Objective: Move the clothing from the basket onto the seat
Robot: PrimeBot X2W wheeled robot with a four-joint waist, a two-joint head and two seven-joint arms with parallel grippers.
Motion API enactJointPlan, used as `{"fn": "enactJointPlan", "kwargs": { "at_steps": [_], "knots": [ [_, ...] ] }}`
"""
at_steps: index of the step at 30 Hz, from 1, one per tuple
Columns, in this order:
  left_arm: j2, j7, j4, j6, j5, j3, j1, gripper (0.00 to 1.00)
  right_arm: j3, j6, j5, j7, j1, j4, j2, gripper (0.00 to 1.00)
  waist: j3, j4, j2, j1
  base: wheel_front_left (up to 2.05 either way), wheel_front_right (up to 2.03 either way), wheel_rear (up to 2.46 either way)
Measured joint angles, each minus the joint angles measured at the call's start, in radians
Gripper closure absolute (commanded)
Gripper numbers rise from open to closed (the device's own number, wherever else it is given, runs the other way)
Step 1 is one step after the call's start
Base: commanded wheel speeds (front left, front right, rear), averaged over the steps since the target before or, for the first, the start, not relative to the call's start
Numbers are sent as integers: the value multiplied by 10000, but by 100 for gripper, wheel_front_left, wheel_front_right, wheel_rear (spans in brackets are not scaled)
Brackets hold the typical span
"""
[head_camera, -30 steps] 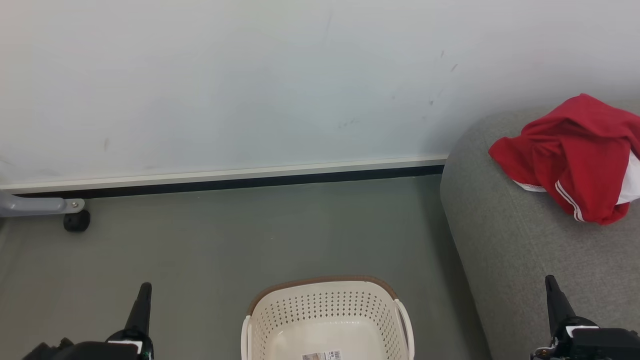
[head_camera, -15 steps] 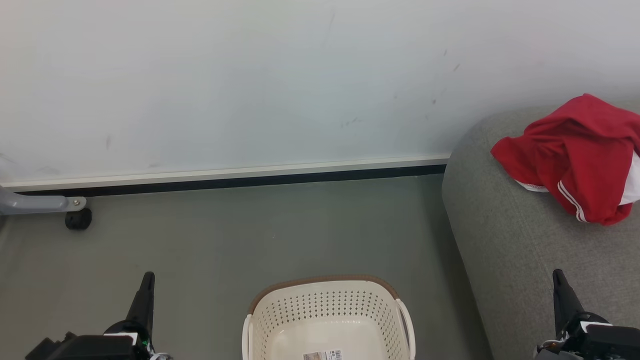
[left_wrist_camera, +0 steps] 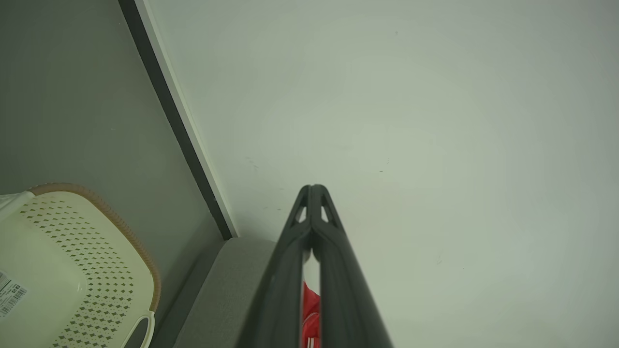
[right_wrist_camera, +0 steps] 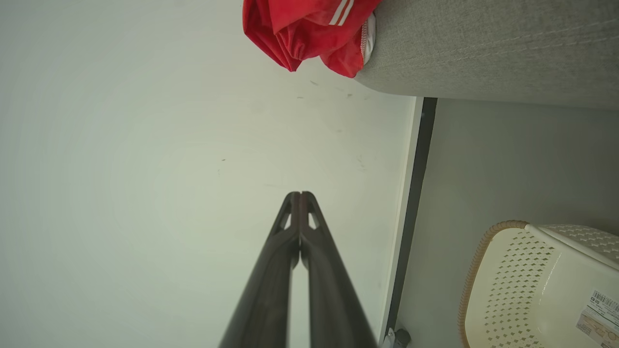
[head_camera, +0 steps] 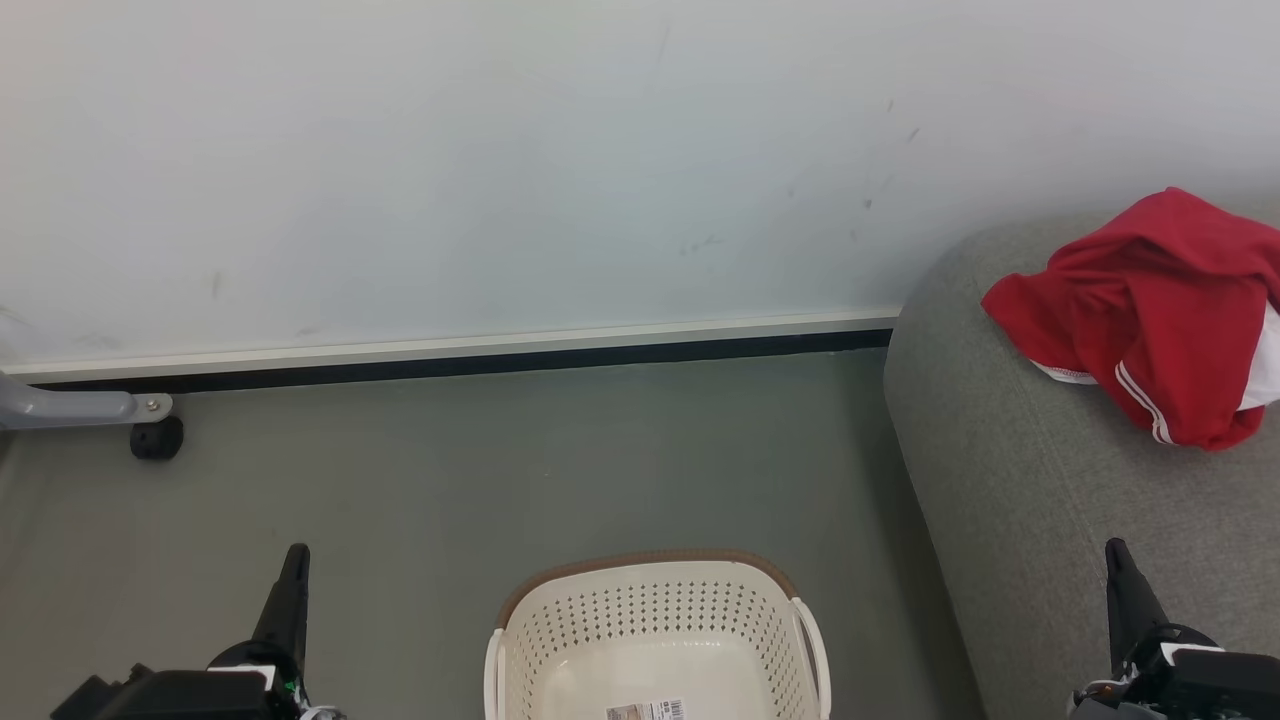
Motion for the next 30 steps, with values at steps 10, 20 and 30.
{"fn": "enactJointPlan", "kwargs": {
  "at_steps": [10,20,30],
  "knots": [
    [-2,0,4,0,0,0,0,100,0,0,2,-2,0,0,0,100,0,0,0,0,0,0,0],
    [-2,0,10,0,0,0,0,100,0,0,2,-2,0,0,2,100,0,0,0,0,0,0,0],
    [-2,0,13,0,0,-2,0,100,0,0,2,-2,0,0,2,100,0,0,0,0,0,0,0]
  ]
}}
